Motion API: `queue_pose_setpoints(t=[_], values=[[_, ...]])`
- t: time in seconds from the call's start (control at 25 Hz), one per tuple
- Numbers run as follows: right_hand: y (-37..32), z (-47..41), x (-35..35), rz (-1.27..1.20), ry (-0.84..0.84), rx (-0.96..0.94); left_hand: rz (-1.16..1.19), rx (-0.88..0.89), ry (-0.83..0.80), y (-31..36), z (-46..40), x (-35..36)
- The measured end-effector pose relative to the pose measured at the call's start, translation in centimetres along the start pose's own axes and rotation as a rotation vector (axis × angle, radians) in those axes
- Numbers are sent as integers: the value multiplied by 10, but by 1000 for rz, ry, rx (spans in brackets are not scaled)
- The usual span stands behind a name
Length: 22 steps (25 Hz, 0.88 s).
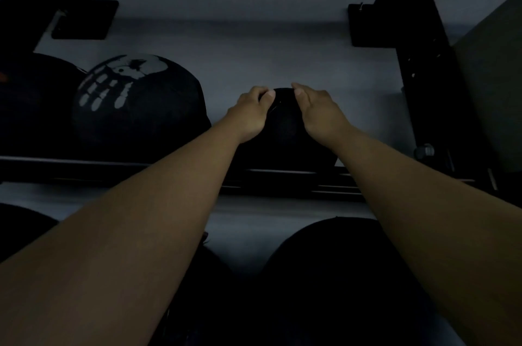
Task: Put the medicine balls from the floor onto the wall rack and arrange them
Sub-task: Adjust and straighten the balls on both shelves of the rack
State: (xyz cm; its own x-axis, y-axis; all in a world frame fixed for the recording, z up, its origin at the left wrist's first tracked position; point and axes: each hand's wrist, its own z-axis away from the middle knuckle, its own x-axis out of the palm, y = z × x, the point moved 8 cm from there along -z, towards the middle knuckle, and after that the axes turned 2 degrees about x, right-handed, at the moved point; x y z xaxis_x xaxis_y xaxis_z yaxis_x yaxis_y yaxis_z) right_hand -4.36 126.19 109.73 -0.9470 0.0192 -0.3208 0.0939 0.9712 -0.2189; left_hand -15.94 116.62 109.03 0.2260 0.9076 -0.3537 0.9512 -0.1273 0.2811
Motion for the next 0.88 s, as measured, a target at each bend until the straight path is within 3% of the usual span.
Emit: queue_pose_setpoints(t=[0.28,0.68,0.88], values=[[-10,40,-11,242,-222,8,-205,-57,-180,12,50,-20],[-17,135,-39,126,-158,-101,-202,-81,-266,34,149,7],[27,202,-60,265,-240,21,-121,-112,-278,36,199,39]])
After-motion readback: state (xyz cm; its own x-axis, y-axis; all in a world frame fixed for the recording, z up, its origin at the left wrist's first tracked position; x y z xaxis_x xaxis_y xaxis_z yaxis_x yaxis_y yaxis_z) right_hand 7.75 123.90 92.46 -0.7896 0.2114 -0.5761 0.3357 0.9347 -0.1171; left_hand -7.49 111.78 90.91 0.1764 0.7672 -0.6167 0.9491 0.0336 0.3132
